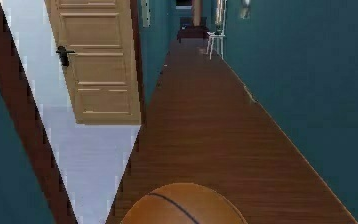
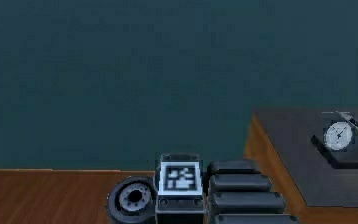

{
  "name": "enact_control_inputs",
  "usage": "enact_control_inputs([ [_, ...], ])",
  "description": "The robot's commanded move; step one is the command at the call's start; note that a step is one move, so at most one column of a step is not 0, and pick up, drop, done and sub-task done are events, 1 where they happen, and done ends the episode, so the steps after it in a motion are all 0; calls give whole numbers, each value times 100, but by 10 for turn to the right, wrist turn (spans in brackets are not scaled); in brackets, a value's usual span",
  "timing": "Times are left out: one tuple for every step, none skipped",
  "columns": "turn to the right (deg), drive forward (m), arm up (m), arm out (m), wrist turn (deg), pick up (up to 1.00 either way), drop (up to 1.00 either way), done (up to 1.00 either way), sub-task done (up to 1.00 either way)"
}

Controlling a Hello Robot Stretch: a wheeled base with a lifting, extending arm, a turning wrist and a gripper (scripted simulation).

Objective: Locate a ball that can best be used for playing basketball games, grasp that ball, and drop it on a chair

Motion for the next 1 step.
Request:
enact_control_inputs([
  [0, 85, 0, 0, 0, 0, 0, 0, 0],
])
